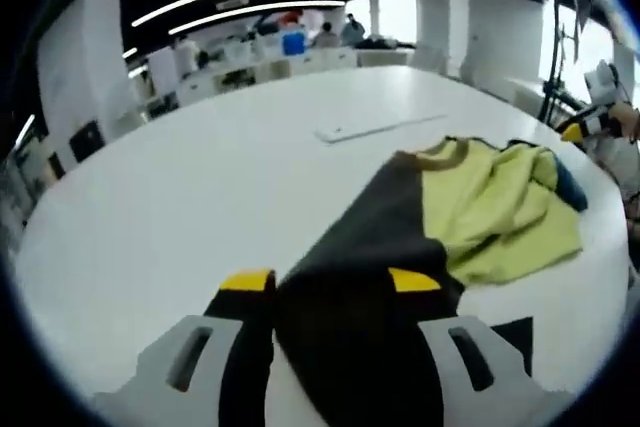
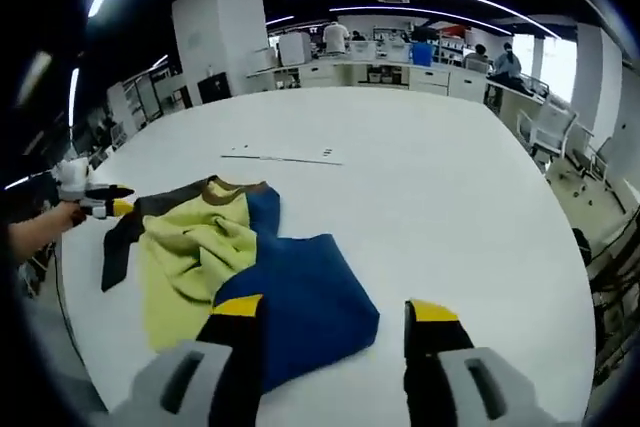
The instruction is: Fold the garment on the visible template until the final outline fits inside the template.
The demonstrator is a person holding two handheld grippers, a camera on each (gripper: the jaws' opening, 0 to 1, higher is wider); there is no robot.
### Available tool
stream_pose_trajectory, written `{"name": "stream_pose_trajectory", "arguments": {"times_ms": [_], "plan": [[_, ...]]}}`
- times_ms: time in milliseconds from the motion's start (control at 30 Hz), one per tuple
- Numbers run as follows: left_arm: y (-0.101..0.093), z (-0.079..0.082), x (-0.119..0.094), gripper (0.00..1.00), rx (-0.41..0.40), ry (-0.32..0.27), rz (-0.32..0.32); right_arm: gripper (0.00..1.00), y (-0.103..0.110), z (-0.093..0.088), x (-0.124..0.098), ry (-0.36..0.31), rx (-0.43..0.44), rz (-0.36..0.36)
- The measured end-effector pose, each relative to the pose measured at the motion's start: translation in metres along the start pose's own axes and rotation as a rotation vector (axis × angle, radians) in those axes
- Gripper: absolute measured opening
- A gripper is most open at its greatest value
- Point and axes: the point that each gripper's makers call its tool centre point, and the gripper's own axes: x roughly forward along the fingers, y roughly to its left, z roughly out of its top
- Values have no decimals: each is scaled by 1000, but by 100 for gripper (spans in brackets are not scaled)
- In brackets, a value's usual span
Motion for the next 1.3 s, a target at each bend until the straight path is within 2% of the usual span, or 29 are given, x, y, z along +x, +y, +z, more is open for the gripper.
{"name": "stream_pose_trajectory", "arguments": {"times_ms": [100, 167, 300, 400, 467, 600, 667, 733, 933, 1167, 1300], "plan": [[-20, 7, -4, 50, -11, -11, -56, 64, 21, -6, -6, 13, -25, 40], [-28, 10, -6, 55, 2, -22, -69, 67, 31, -10, -8, 16, -25, 57], [-58, 19, -11, 61, -23, -50, -159, 68, 54, -19, -14, 12, -34, 91], [-73, 23, -14, 64, -8, -63, -181, 68, 69, -27, -17, 12, -39, 113], [-87, 25, -14, 65, -3, -72, -220, 67, 75, -32, -17, 15, -53, 117], [-113, 28, -17, 66, 23, -83, -258, 65, 81, -44, -17, 22, -72, 116], [-128, 32, -18, 65, -1, -102, -299, 63, 82, -47, -18, 20, -79, 110], [-141, 35, -21, 65, -6, -114, -310, 62, 85, -52, -18, 22, -86, 103], [-179, 31, -19, 64, 7, -109, -366, 55, 90, -65, -18, 26, -96, 90], [-223, 15, -14, 61, 43, -74, -419, 42, 95, -81, -15, 32, -127, 70], [-250, 3, -12, 58, 92, -49, -456, 38, 95, -87, -16, 32, -146, 50]]}}
